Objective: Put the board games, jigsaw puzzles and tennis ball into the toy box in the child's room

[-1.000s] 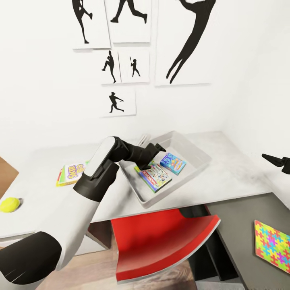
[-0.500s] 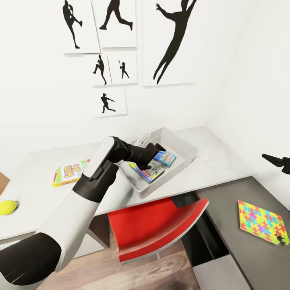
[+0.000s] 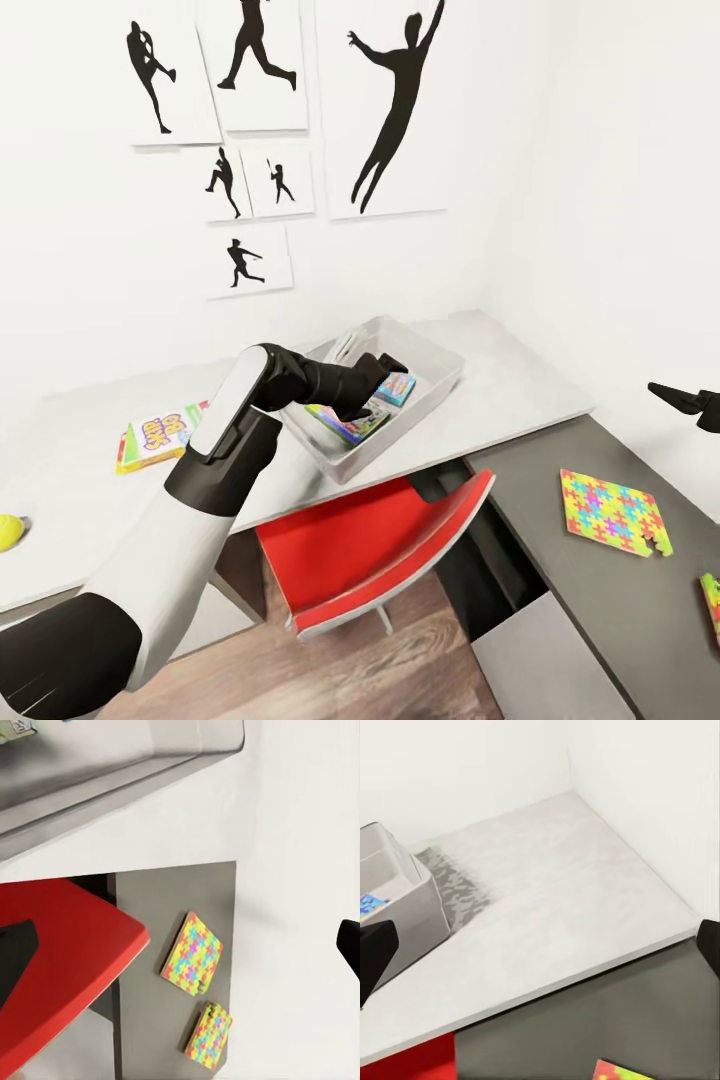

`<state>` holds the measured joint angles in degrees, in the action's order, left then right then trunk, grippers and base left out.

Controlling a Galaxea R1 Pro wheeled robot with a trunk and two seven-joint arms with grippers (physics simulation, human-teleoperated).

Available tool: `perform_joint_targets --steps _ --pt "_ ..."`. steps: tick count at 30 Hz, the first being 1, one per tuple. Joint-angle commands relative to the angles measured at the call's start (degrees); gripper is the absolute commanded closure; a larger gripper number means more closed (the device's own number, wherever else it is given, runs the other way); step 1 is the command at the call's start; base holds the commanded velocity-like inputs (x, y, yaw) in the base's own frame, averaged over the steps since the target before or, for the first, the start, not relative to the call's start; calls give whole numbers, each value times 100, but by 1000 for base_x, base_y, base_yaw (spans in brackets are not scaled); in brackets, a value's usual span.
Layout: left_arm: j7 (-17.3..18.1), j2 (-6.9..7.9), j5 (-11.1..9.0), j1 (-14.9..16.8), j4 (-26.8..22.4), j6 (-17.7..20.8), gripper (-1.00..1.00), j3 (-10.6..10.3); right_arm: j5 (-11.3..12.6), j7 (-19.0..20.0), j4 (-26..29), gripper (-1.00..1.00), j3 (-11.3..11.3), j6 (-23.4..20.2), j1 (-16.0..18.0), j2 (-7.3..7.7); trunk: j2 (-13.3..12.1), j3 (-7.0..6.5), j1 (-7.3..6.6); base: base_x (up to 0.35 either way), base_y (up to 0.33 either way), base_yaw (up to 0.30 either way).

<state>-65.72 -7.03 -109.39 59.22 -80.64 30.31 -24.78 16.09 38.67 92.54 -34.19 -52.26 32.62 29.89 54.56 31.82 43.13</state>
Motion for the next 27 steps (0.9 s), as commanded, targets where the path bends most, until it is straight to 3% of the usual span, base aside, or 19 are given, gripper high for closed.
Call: perform_joint_targets --steps 1,17,27 --pt "-34 15 -14 -20 -25 40 -100 20 -9 27 1 -100 -6 -29 7 0 4 -2 1 -9 13 -191" --pt "-25 68 -12 -111 -107 37 -100 114 -9 27 1 -100 14 -29 7 1 4 -124 1 -2 7 -188" --pt "203 76 -12 -117 -110 36 -100 122 -9 27 1 -100 18 -29 7 4 4 -146 1 0 227 -53"
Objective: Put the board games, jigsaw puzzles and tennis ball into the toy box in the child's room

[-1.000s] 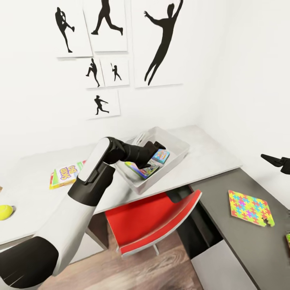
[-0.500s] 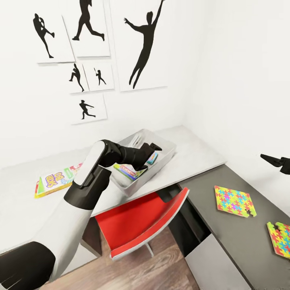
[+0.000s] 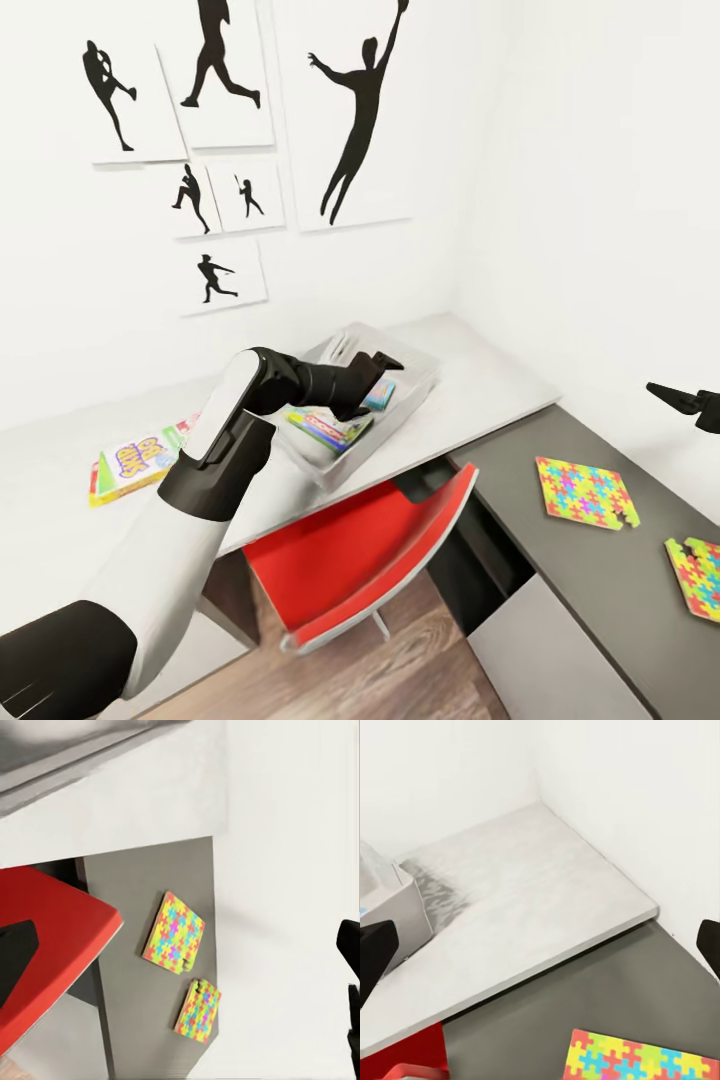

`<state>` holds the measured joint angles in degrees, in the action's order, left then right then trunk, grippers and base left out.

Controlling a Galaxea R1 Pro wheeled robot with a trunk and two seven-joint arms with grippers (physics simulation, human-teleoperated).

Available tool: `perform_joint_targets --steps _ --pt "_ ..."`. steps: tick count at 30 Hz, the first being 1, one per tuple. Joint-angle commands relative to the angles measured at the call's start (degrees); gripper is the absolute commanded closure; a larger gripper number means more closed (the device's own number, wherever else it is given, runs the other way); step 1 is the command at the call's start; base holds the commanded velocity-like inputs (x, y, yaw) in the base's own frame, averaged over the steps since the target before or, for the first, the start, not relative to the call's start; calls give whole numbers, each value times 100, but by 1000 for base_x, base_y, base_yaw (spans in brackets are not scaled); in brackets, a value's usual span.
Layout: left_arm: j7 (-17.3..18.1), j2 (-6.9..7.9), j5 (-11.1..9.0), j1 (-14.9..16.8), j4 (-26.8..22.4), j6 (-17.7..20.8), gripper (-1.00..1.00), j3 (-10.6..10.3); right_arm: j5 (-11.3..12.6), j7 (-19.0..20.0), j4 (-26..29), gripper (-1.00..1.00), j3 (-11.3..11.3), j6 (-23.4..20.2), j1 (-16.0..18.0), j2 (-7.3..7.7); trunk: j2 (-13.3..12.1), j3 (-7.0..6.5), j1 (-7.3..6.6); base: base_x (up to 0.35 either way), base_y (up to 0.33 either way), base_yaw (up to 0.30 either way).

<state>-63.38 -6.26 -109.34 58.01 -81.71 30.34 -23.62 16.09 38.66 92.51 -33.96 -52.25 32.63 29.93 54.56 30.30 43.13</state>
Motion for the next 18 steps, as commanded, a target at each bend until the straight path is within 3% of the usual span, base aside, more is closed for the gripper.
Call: perform_joint_targets --steps 1,7,9,10,16,17,18 --pt "6 0 -18 3 -2 36 -100 6 -10 28 4 -100 -6 -30 7 2 4 5 1 0 309 -11" --pt "128 87 -18 -43 -290 55 -100 -9 -19 26 4 -100 3 31 7 8 4 5 1 0 159 -1" --pt "134 187 -18 -131 -469 59 -100 -10 -23 23 4 -100 0 34 7 4 4 3 1 0 32 99" --pt "138 310 -21 -241 -580 91 -100 -12 -25 21 4 -100 -9 12 7 11 4 2 1 0 14 204" --pt "146 506 -24 -384 -732 409 -100 -14 -23 21 4 -100 -2 -313 49 43 4 -20 1 -18 6 218" --pt "141 523 -25 -398 -813 466 -100 -17 -20 20 7 -100 166 -449 69 15 4 -28 1 -187 1 126" --pt "147 530 -26 -406 -855 495 -100 -17 -24 4 8 -100 537 -511 85 -12 4 -36 1 -256 1 95"
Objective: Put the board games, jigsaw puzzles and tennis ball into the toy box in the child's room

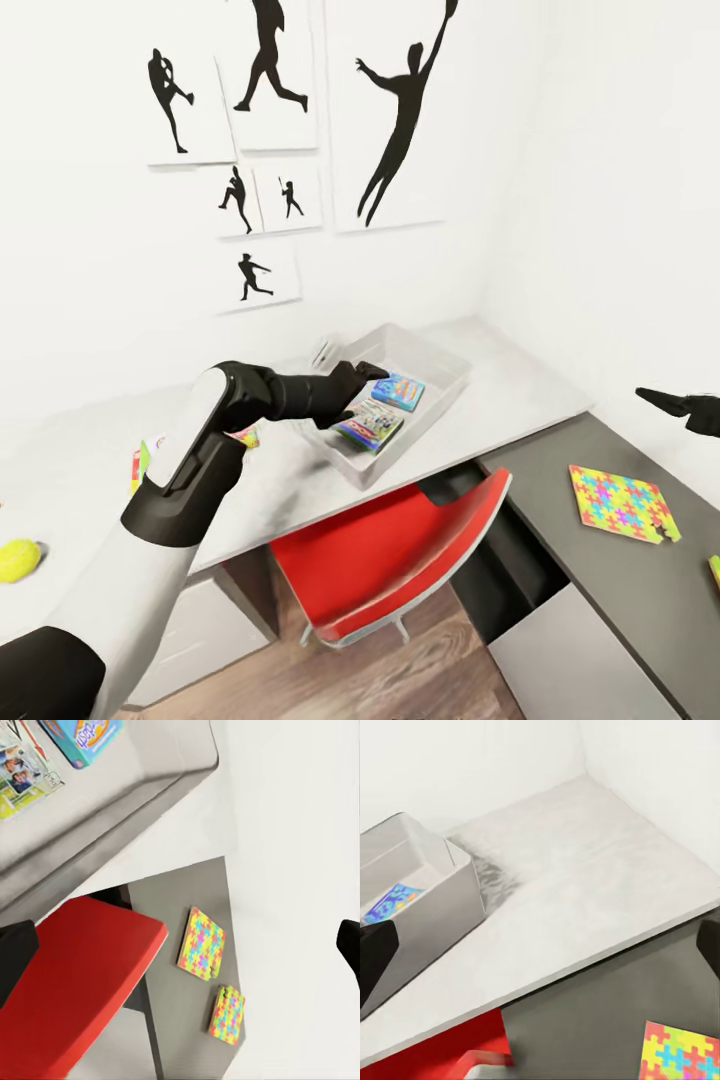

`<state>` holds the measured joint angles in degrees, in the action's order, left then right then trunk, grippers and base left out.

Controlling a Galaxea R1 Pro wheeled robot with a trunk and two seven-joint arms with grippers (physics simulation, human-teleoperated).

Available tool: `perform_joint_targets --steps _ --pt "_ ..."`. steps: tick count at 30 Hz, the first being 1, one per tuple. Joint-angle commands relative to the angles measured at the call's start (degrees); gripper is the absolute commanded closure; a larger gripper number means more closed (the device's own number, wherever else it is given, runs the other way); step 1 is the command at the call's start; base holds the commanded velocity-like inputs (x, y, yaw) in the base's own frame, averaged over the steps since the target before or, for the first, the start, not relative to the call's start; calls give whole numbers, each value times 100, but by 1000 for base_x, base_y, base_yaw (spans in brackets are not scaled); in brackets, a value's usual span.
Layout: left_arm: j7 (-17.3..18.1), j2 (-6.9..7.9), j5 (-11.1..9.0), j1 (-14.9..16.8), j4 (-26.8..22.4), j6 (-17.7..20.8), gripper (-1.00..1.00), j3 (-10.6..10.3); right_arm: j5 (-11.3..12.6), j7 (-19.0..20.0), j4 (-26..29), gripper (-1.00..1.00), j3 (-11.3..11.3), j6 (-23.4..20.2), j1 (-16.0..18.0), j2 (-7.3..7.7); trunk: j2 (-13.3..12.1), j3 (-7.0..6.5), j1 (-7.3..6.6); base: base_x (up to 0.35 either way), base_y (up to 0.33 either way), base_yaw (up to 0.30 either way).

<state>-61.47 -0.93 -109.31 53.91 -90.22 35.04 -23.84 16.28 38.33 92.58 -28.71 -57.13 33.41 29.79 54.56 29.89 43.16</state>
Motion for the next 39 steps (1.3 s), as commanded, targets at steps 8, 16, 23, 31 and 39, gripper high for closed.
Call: perform_joint_targets --steps 8,16,23,31,39 --pt "-34 37 -34 -22 -106 104 -100 46 -45 -549 5 -100 926 -57 137 -436 5 -64 -3 -294 24 81" --pt "178 119 -293 -290 -184 1499 -100 1519 -46 -1061 6 -100 1675 -59 321 -815 5 -135 -3 -111 35 80" --pt "1300 350 -461 -1141 -190 2383 -100 2493 -60 -2098 2 -100 2494 -49 421 -1629 5 -198 -3 -11 4 100" --pt "2895 1316 -487 -2124 -197 2496 -100 2892 -69 -2704 1 -100 3485 17 401 -2155 5 -270 -3 -1 0 123" --pt "4192 1932 -440 -2785 -198 2496 -100 3011 -80 -3328 1 -100 3960 26 402 -2764 5 -342 -3 0 0 145"
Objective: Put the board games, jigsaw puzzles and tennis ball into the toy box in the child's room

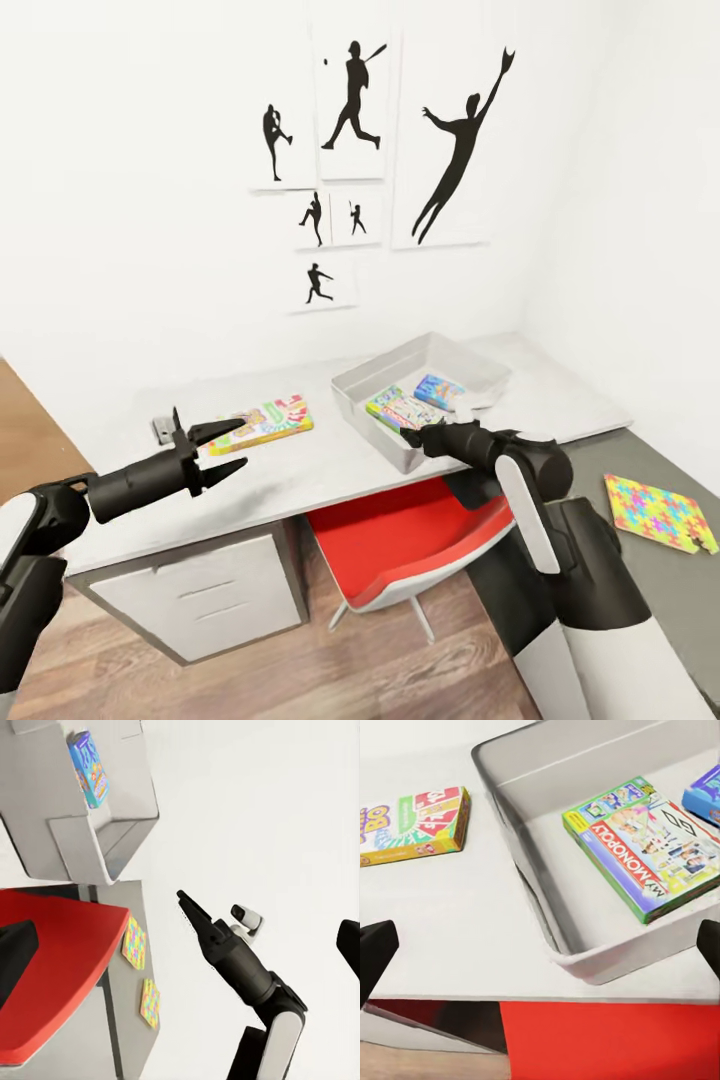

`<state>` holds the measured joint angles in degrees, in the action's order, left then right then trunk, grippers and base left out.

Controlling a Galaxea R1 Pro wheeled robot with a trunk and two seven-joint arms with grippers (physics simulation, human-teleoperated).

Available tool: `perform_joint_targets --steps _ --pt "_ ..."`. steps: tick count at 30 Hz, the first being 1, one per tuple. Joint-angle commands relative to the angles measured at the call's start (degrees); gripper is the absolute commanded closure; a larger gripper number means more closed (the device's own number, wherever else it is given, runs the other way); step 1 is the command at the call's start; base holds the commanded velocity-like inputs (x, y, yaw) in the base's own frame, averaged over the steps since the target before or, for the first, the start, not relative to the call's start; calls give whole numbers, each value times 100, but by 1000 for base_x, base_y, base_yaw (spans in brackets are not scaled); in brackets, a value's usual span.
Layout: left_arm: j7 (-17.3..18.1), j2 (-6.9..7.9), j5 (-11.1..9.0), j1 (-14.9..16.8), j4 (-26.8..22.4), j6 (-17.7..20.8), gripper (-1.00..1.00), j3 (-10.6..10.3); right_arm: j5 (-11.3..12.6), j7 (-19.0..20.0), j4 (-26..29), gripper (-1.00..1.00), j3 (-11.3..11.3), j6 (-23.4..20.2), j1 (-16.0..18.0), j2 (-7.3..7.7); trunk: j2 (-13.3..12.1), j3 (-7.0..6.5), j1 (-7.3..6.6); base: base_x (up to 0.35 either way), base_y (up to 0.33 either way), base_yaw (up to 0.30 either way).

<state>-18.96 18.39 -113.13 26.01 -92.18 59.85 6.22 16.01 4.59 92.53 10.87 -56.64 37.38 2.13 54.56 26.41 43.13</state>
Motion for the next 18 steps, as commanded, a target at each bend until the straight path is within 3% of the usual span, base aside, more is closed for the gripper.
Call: perform_joint_targets --steps 1,5,8,11,15,18 --pt "6 31 -47 -113 -2 15 -100 15 -54 -35 4 -100 47 -23 7 -81 4 -3 1 0 0 152" --pt "98 109 -32 -382 -2 15 -100 46 -54 -136 5 -100 125 -23 16 -204 4 -39 1 0 0 152" --pt "138 181 -28 -556 -2 15 -100 75 -62 -206 3 -100 328 -21 15 -298 4 -66 1 0 0 153" --pt "148 212 -9 -871 -2 10 -100 246 -74 -527 2 -100 620 -11 10 -408 4 -93 1 0 0 149" --pt "293 203 305 -1505 -2 4 -100 450 -73 -1274 2 -100 1010 0 1 -593 4 -129 1 0 0 129" --pt "555 205 420 -1820 1 -8 -100 633 -72 -1410 -1 -100 1134 5 -6 -637 4 -156 1 0 0 114"
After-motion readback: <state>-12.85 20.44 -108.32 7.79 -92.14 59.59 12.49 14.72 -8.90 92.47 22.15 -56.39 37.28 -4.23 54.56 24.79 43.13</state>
